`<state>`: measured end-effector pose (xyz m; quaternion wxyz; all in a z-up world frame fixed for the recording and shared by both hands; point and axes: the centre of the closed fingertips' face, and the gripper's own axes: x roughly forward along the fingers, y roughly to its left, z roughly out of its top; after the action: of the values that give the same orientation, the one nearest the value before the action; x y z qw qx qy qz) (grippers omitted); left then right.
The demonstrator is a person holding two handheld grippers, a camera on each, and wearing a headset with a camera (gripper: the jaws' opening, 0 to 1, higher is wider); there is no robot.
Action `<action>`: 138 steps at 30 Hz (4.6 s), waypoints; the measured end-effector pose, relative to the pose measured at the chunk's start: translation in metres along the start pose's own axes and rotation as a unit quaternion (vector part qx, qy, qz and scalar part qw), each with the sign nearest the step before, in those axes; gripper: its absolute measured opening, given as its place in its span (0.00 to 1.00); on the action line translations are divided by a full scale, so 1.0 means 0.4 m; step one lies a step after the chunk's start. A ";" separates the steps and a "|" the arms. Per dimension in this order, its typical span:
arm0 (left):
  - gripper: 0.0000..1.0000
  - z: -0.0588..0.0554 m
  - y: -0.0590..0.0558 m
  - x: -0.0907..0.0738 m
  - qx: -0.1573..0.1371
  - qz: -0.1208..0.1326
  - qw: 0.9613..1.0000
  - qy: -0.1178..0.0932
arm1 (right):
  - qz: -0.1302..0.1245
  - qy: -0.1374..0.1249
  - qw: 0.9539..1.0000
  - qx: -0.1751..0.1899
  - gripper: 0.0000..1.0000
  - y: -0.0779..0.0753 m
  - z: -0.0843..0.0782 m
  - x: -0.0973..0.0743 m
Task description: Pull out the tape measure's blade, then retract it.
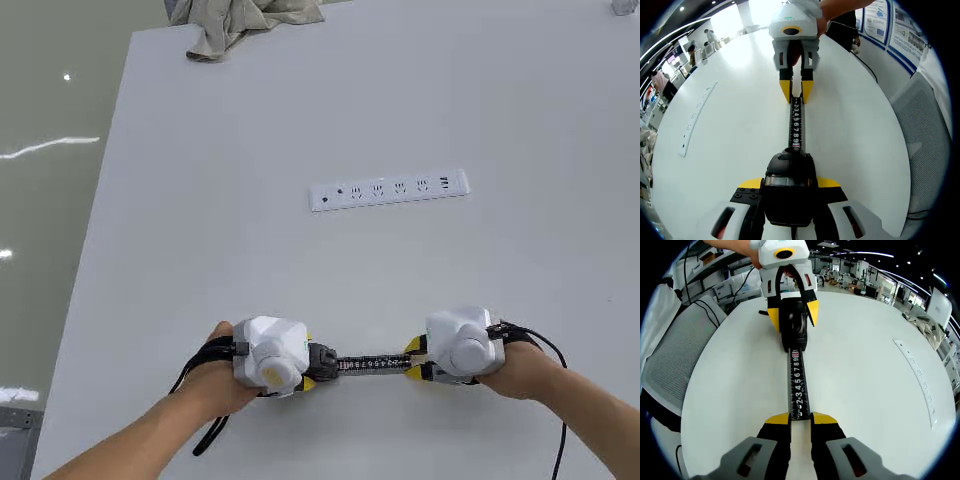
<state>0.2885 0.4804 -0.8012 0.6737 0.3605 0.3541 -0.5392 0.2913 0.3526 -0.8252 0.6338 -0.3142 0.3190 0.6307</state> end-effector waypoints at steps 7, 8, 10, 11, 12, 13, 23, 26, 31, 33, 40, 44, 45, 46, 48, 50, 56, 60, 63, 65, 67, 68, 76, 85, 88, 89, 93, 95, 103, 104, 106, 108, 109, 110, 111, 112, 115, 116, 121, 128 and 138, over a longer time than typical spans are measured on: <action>0.34 0.001 0.000 0.000 0.001 -0.001 1.000 0.001 | -0.004 0.002 1.000 0.003 0.14 0.000 -0.025 -0.016; 0.34 0.000 0.000 0.000 0.001 -0.001 1.000 0.001 | -0.004 0.002 1.000 0.003 0.14 0.000 -0.027 -0.017; 0.34 0.000 0.000 0.000 0.001 -0.002 1.000 0.001 | -0.003 0.003 1.000 0.004 0.14 0.002 -0.032 -0.023; 0.34 0.000 0.000 0.000 0.001 -0.002 1.000 0.002 | -0.004 0.003 1.000 0.003 0.14 0.001 -0.034 -0.024; 0.34 0.000 0.000 0.000 0.000 -0.001 1.000 0.002 | -0.004 0.004 1.000 0.003 0.14 0.001 -0.037 -0.026; 0.34 0.000 0.000 0.000 0.000 -0.002 1.000 0.002 | -0.004 0.004 1.000 0.003 0.14 0.001 -0.040 -0.028; 0.34 0.000 0.000 0.000 0.000 -0.002 1.000 0.002 | -0.007 0.007 1.000 0.003 0.14 0.003 -0.072 -0.053; 0.34 0.001 -0.001 0.000 0.000 -0.002 1.000 0.002 | -0.008 0.008 1.000 0.003 0.14 0.002 -0.084 -0.062; 0.34 0.001 -0.001 -0.001 0.000 -0.002 1.000 0.003 | -0.010 0.010 1.000 0.005 0.14 -0.002 -0.102 -0.073; 0.34 0.000 -0.001 -0.001 0.000 -0.002 1.000 0.003 | -0.011 0.011 1.000 0.006 0.14 -0.002 -0.107 -0.077; 0.34 0.000 0.000 -0.001 0.000 -0.002 1.000 0.004 | -0.013 0.015 1.000 0.008 0.14 -0.005 -0.125 -0.089; 0.34 -0.001 0.000 -0.001 0.000 -0.003 1.000 0.005 | -0.013 0.018 1.000 0.009 0.14 -0.006 -0.137 -0.098; 0.34 -0.001 0.000 -0.001 0.000 -0.003 1.000 0.005 | -0.013 0.018 1.000 0.009 0.14 -0.007 -0.139 -0.100; 0.34 -0.001 0.000 -0.001 0.000 -0.003 1.000 0.005 | -0.015 0.019 1.000 0.008 0.14 -0.008 -0.143 -0.104; 0.34 -0.001 0.000 0.000 0.000 -0.003 1.000 0.005 | -0.015 0.021 1.000 0.009 0.14 -0.007 -0.150 -0.110; 0.34 -0.001 0.000 0.000 0.000 -0.003 1.000 0.005 | -0.016 0.023 1.000 0.010 0.14 -0.007 -0.157 -0.117; 0.34 -0.001 0.000 0.001 0.000 -0.003 1.000 0.006 | -0.019 0.025 0.999 0.015 0.14 -0.008 -0.182 -0.133; 0.34 -0.002 0.000 0.002 0.000 -0.004 1.000 0.006 | -0.020 0.026 0.999 0.017 0.14 -0.008 -0.193 -0.143; 0.34 -0.002 0.000 0.003 0.000 -0.004 1.000 0.007 | -0.021 0.027 0.999 0.019 0.14 -0.010 -0.196 -0.152; 0.34 -0.002 0.000 0.003 0.000 -0.004 1.000 0.007 | -0.022 0.028 0.999 0.019 0.14 -0.010 -0.201 -0.155; 0.34 -0.003 0.001 0.003 0.000 -0.004 1.000 0.007 | -0.022 0.030 0.999 0.020 0.14 -0.011 -0.208 -0.158; 0.34 -0.003 0.001 0.003 0.000 -0.004 1.000 0.008 | -0.022 0.030 0.999 0.020 0.14 -0.011 -0.210 -0.159; 0.34 -0.002 0.001 0.002 0.000 -0.004 1.000 0.009 | -0.025 0.034 0.999 0.024 0.14 -0.013 -0.228 -0.177; 0.34 -0.002 0.001 0.002 0.000 -0.004 1.000 0.010 | -0.028 0.035 0.999 0.026 0.14 -0.014 -0.241 -0.186; 0.34 -0.002 0.001 0.002 0.001 -0.004 1.000 0.010 | -0.027 0.037 0.999 0.024 0.14 -0.014 -0.240 -0.185; 0.34 -0.002 0.001 0.002 0.001 -0.004 1.000 0.010 | -0.027 0.039 0.999 0.024 0.14 -0.015 -0.241 -0.184; 0.34 -0.001 0.001 0.002 0.002 -0.004 1.000 0.009 | -0.024 0.044 0.999 0.020 0.14 -0.014 -0.239 -0.183; 0.34 -0.001 0.001 0.003 0.003 -0.004 1.000 0.008 | -0.023 0.047 0.999 0.017 0.14 -0.014 -0.238 -0.183; 0.35 0.001 0.002 0.003 0.004 -0.004 1.000 0.007 | -0.021 0.053 0.998 0.017 0.15 -0.013 -0.239 -0.184; 0.35 0.000 0.001 0.003 0.005 -0.005 1.000 0.007 | -0.020 0.054 0.998 0.016 0.15 -0.010 -0.237 -0.184; 0.35 0.000 0.002 0.002 0.005 -0.004 1.000 0.007 | -0.020 0.056 0.998 0.016 0.15 -0.012 -0.241 -0.181; 0.35 0.001 0.002 0.002 0.005 -0.005 1.000 0.007 | -0.019 0.058 0.998 0.014 0.15 -0.011 -0.241 -0.181; 0.35 0.001 0.001 0.002 0.006 -0.004 1.000 0.007 | -0.019 0.059 0.998 0.014 0.15 -0.012 -0.241 -0.181; 0.35 0.001 0.001 0.001 0.006 -0.004 1.000 0.007 | -0.019 0.059 0.998 0.013 0.15 -0.012 -0.241 -0.182; 0.35 0.002 0.001 0.001 0.006 -0.004 1.000 0.007 | -0.019 0.060 0.998 0.013 0.15 -0.012 -0.242 -0.181; 0.35 0.002 0.000 0.000 0.006 -0.004 1.000 0.007 | -0.019 0.061 0.998 0.012 0.15 -0.012 -0.242 -0.181; 0.35 0.002 0.001 0.000 0.006 -0.004 1.000 0.007 | -0.019 0.063 0.998 0.011 0.15 -0.013 -0.242 -0.181; 0.35 0.002 0.001 0.000 0.006 -0.004 1.000 0.007 | -0.019 0.063 0.998 0.011 0.15 -0.014 -0.243 -0.180; 0.36 0.002 0.000 -0.001 0.009 -0.002 1.000 0.006 | -0.020 0.067 0.998 0.009 0.15 -0.015 -0.243 -0.180; 0.36 0.001 0.000 0.002 0.009 -0.002 1.000 0.002 | -0.022 0.076 0.997 0.006 0.16 -0.015 -0.243 -0.182; 0.37 0.002 0.004 0.002 0.002 0.005 1.000 -0.001 | -0.029 0.086 0.996 0.013 0.17 -0.020 -0.242 -0.180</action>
<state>0.2902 0.4795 -0.8013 0.6759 0.3633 0.3503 -0.5371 0.2986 0.2318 -0.8256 0.6261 -0.3680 0.3708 0.5789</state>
